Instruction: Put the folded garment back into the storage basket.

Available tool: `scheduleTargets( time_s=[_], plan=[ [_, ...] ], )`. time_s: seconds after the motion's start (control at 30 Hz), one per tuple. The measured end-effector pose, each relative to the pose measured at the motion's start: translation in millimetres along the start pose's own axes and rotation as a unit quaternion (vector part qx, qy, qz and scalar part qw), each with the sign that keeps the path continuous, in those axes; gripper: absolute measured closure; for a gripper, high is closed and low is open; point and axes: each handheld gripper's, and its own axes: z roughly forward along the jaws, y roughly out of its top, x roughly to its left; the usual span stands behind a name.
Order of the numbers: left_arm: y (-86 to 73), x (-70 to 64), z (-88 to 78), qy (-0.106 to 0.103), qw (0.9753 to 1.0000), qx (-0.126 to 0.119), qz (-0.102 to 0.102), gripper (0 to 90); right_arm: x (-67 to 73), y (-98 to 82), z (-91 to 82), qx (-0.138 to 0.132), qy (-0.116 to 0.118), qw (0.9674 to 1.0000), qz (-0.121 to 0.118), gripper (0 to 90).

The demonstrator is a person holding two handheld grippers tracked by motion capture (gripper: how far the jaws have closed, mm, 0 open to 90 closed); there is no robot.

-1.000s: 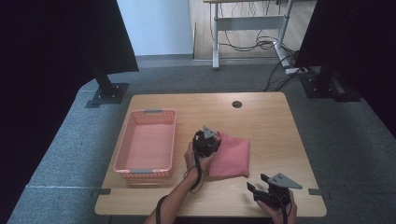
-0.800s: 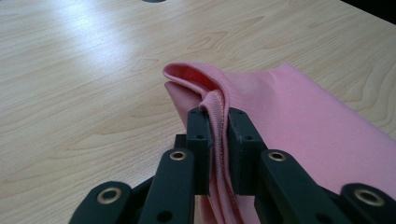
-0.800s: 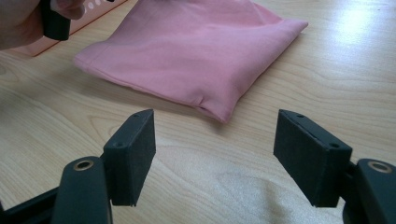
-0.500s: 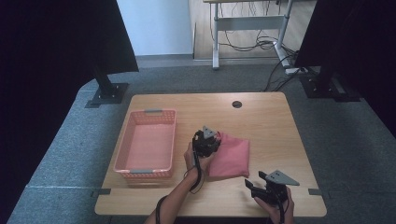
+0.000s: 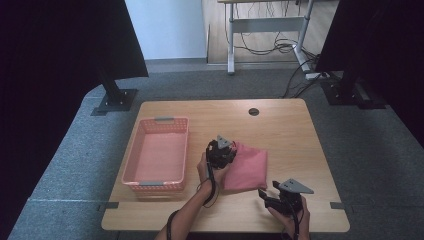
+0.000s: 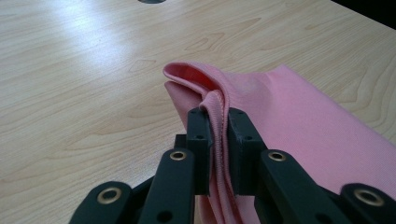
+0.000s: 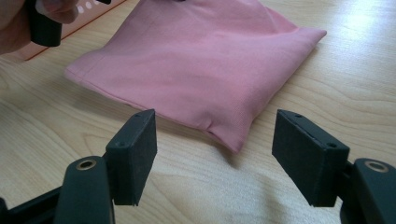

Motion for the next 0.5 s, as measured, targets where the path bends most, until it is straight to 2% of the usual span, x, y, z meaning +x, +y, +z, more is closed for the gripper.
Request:
scheduleTargets(
  time_s=[0.5],
  plan=[
    [-0.7, -0.2, -2.3, -0.001, 1.0, 0.0, 0.0, 79.7, 0.4, 6.9, 16.7, 0.015, -0.003, 0.9999, 0.0, 31.9]
  ],
)
